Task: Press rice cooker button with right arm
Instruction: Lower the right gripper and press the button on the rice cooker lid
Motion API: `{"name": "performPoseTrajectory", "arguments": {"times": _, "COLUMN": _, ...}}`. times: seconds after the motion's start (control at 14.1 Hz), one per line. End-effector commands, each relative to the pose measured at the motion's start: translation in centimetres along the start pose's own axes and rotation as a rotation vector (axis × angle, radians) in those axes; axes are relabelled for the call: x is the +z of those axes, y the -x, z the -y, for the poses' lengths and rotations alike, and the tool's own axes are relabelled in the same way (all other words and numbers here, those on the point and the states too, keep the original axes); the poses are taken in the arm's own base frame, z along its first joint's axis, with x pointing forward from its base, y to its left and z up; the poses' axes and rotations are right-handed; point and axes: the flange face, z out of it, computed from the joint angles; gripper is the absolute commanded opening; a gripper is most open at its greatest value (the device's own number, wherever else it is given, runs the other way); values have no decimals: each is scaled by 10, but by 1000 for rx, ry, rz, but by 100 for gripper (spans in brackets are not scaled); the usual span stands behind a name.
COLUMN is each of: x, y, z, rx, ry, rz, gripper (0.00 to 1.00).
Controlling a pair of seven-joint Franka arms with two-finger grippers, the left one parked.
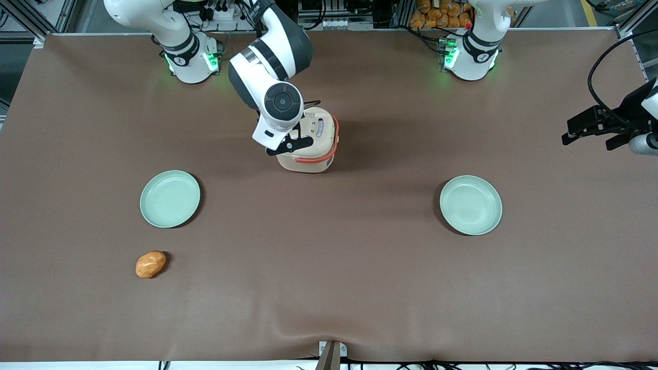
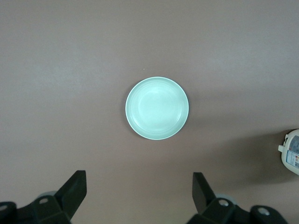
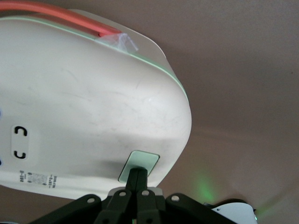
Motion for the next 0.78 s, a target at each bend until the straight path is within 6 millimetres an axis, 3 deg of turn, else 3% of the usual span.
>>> {"name": "performPoseTrajectory", "arguments": {"times": 0.0, "x": 8, "y": -5, "z": 3, "rx": -4, "ry": -11, "rz": 1, "gripper": 1}}
{"name": "performPoseTrajectory", "arguments": {"times": 0.43, "x": 14, "y": -7, "z": 4, "rx": -4, "ry": -5, "rz": 10, "gripper": 1}}
{"name": "performPoseTrajectory", "arguments": {"times": 0.64, "x": -5, "y": -2, "z": 3, "rx": -6, "ry": -21, "rz": -14, "gripper": 7}}
{"name": "performPoseTrajectory", "arguments": {"times": 0.71, "x": -19, "y": 3, "z": 3, "rx": -9, "ry": -35, "rz": -37, "gripper": 9}}
